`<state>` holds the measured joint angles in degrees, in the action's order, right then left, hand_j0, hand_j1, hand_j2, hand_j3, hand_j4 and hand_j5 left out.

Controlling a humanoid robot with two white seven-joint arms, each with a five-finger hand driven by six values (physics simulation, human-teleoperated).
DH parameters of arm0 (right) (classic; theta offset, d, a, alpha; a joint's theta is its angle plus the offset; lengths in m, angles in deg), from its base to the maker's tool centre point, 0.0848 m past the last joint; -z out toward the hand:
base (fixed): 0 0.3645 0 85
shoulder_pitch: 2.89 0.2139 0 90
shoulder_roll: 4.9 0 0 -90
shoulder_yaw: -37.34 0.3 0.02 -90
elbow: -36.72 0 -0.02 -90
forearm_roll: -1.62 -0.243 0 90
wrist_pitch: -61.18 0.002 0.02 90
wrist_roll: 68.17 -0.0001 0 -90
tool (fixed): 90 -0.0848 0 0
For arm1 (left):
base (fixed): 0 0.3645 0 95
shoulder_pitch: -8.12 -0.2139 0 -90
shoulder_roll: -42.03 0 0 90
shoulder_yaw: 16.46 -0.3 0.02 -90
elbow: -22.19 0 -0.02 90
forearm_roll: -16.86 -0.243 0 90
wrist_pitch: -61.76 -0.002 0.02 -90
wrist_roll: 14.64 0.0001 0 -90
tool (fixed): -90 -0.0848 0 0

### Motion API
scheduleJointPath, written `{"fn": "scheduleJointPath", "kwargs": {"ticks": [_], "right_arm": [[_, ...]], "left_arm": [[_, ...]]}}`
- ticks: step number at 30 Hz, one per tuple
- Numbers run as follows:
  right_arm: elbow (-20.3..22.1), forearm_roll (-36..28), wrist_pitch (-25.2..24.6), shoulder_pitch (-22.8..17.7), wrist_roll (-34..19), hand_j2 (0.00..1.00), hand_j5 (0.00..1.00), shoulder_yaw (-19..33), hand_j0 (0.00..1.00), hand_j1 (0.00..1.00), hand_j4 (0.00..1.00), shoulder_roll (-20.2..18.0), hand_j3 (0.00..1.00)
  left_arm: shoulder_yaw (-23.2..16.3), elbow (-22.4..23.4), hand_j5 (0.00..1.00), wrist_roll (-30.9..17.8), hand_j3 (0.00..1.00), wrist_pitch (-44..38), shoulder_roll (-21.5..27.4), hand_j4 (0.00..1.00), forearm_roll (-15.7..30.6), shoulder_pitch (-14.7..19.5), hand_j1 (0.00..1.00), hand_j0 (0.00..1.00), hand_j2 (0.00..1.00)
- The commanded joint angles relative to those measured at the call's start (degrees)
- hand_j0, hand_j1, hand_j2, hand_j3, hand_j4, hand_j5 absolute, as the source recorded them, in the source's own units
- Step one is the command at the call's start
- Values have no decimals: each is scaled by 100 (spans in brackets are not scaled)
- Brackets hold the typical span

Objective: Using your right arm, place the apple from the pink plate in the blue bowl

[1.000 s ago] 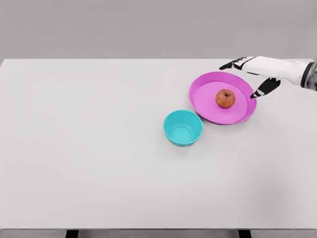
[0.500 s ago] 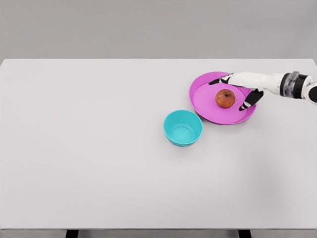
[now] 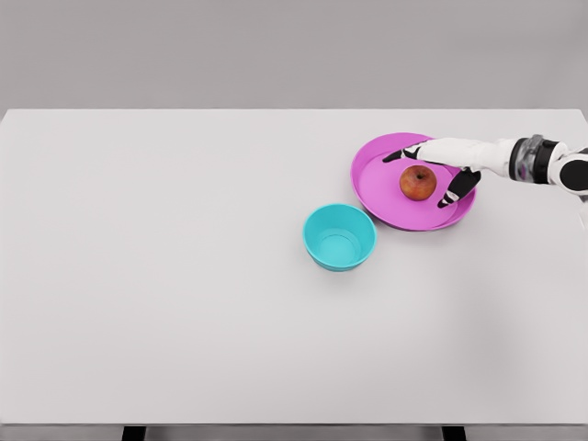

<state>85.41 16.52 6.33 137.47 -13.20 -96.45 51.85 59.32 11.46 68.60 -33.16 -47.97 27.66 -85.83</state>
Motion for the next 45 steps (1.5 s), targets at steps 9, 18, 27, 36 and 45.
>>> {"fn": "scheduleJointPath", "kwargs": {"ticks": [9, 18, 27, 36, 45], "right_arm": [[-131, -13, -15, -9, 2, 78, 78, -77, 78, 78, 78, 2, 78], [-122, -13, -15, 0, 2, 68, 68, -139, 68, 68, 68, 2, 68], [-61, -4, -15, 18, 2, 64, 64, -121, 64, 64, 64, 2, 64], [106, -13, -15, 141, 2, 60, 60, -68, 60, 60, 60, -42, 60], [580, -13, -15, 167, 2, 59, 59, -68, 59, 59, 59, -86, 59]], "left_arm": [[-1, 1, 100, -1, 100, 0, 0, 100, 2, 0, 100, 100, 100], [-1, 1, 100, -1, 100, 0, 0, 100, 2, 0, 100, 100, 100], [-1, 1, 100, -1, 100, 0, 0, 100, 2, 0, 100, 100, 100], [-1, 1, 100, -1, 100, 0, 0, 100, 2, 0, 100, 100, 100], [-1, 1, 100, -1, 100, 0, 0, 100, 2, 0, 100, 100, 100]]}}
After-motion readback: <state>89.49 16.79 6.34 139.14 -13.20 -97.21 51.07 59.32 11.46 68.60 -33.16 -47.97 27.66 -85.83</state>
